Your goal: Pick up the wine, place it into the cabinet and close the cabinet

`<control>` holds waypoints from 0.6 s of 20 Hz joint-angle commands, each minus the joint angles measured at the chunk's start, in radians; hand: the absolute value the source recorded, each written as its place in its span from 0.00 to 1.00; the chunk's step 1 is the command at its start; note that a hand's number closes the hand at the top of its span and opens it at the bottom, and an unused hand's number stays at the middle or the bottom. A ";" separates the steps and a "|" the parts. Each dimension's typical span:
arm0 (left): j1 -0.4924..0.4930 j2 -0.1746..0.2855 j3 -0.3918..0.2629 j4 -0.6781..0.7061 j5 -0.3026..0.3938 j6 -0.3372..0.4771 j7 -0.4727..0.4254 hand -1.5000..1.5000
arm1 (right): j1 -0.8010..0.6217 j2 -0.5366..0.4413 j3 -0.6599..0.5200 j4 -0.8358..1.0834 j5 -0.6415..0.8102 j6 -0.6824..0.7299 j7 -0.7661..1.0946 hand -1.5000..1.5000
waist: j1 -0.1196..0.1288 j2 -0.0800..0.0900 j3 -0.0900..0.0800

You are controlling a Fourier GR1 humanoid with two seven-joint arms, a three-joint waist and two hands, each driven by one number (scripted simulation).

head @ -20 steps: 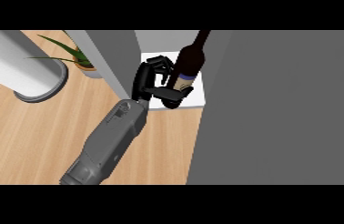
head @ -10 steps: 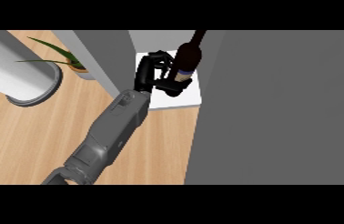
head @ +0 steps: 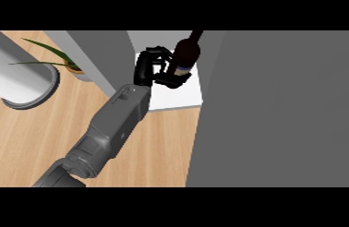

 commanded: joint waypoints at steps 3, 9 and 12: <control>-0.049 0.031 0.037 0.079 0.002 0.023 -0.032 1.00 | 0.050 -0.017 0.015 -0.166 -0.059 0.019 0.043 0.00 | -0.013 0.006 -0.001; -0.087 0.039 0.022 0.136 -0.036 0.064 -0.066 0.00 | 0.041 0.018 0.026 -0.093 -0.052 0.023 -0.009 0.00 | -0.006 0.011 -0.001; -0.119 0.054 0.026 0.152 -0.040 0.095 -0.062 0.00 | 0.057 -0.007 0.001 -0.126 -0.076 0.048 -0.016 0.00 | -0.026 0.013 0.000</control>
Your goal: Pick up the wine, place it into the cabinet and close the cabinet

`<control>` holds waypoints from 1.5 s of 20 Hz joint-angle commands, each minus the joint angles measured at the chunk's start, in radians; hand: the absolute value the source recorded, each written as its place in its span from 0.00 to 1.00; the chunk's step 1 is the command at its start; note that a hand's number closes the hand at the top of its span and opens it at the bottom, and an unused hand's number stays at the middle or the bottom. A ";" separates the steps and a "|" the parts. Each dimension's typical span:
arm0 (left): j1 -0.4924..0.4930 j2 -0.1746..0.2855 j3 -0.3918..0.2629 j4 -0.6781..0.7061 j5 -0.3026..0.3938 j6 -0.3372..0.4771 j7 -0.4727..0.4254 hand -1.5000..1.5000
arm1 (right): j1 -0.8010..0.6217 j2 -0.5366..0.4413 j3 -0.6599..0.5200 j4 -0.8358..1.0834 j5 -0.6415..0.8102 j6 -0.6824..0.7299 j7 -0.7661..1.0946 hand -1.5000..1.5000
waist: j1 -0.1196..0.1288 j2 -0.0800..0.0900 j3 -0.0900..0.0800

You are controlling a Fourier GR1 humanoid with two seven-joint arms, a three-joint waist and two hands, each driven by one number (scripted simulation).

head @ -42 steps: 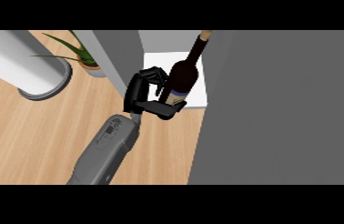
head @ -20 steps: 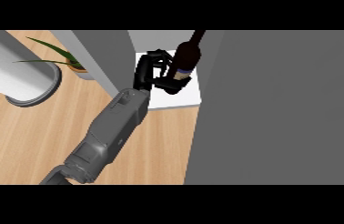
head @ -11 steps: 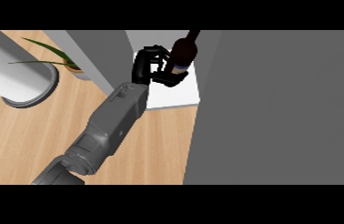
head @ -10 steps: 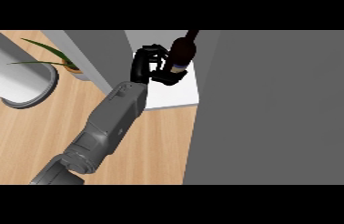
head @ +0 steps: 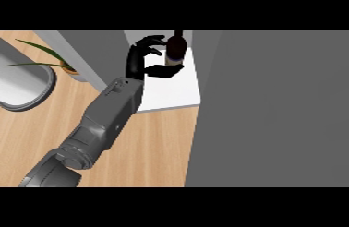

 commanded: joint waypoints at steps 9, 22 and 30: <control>-0.054 0.046 0.003 0.072 -0.024 0.061 -0.003 0.00 | 0.045 -0.012 0.007 -0.136 -0.055 0.030 0.014 0.00 | -0.018 0.006 -0.001; -0.067 0.009 0.101 -0.022 0.062 -0.217 -0.113 1.00 | 0.091 -0.025 -0.017 -0.148 -0.066 0.041 0.003 0.00 | 0.015 -0.009 0.000; -0.101 -0.020 0.104 -0.033 0.057 -0.325 -0.074 0.00 | 0.101 -0.032 -0.078 -0.160 -0.111 0.046 0.027 0.00 | 0.059 -0.021 0.001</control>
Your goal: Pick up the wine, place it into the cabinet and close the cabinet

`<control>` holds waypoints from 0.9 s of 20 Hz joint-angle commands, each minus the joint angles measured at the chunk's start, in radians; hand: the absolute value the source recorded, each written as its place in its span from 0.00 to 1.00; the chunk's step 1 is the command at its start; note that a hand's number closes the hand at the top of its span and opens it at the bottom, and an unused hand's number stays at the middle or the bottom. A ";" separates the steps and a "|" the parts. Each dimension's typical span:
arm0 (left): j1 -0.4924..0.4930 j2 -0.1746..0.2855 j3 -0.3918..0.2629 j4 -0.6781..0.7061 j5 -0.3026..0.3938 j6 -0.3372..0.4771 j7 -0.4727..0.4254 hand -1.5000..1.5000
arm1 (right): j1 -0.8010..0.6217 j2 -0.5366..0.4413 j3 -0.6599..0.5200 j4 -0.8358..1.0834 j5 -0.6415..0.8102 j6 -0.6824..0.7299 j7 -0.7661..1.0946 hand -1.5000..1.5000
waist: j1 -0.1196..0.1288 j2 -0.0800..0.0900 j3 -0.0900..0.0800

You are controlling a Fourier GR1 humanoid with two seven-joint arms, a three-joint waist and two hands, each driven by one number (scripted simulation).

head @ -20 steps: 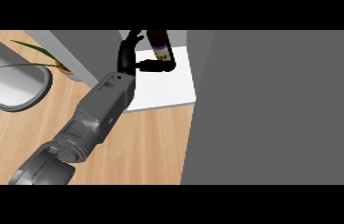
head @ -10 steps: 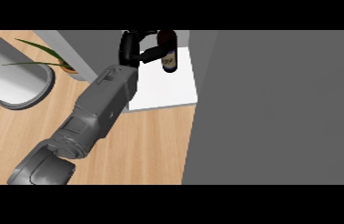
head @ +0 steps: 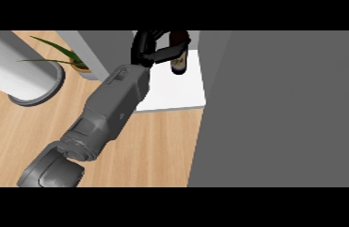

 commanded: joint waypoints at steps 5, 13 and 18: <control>0.023 -0.030 -0.010 -0.035 0.009 -0.035 0.026 0.00 | 0.083 -0.026 0.007 -0.228 -0.028 -0.016 0.119 0.00 | 0.032 -0.018 0.000; 0.082 -0.031 -0.041 -0.145 0.055 -0.080 0.069 0.00 | 0.092 -0.017 -0.010 -0.260 -0.018 -0.057 0.155 0.00 | 0.057 -0.027 0.000; 0.222 -0.031 -0.138 -0.295 0.116 -0.115 0.084 0.00 | 0.101 -0.045 -0.080 -0.205 -0.080 -0.016 0.103 0.00 | 0.067 -0.037 0.002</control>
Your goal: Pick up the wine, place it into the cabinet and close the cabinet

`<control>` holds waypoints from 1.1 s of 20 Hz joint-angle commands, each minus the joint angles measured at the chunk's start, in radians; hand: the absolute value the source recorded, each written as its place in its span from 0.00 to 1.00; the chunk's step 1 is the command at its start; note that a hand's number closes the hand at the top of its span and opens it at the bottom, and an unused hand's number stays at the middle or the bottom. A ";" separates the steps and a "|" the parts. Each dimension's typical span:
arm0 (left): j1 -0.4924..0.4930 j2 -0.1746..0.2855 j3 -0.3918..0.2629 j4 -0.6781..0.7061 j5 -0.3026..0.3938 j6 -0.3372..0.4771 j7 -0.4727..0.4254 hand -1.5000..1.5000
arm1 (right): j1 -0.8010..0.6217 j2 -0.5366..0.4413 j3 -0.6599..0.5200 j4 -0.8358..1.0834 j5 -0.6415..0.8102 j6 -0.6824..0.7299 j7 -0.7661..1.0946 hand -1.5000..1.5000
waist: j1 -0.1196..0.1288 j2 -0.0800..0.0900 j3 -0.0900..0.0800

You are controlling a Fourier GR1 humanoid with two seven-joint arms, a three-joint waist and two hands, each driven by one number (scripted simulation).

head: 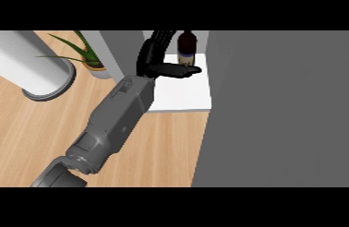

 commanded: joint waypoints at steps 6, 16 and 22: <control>0.243 0.000 -0.171 -0.272 0.084 -0.009 0.009 0.00 | 0.055 -0.039 -0.012 -0.233 -0.054 -0.005 0.096 0.00 | 0.012 -0.007 0.000; 0.557 0.021 -0.291 -0.692 0.054 0.092 0.140 0.00 | 0.092 -0.022 0.018 -0.197 -0.018 -0.022 0.056 0.00 | 0.039 -0.007 0.001; 0.784 0.090 -0.326 -0.883 0.055 0.064 0.121 0.00 | 0.116 -0.061 -0.006 -0.266 -0.004 -0.027 0.099 0.00 | 0.029 -0.002 -0.001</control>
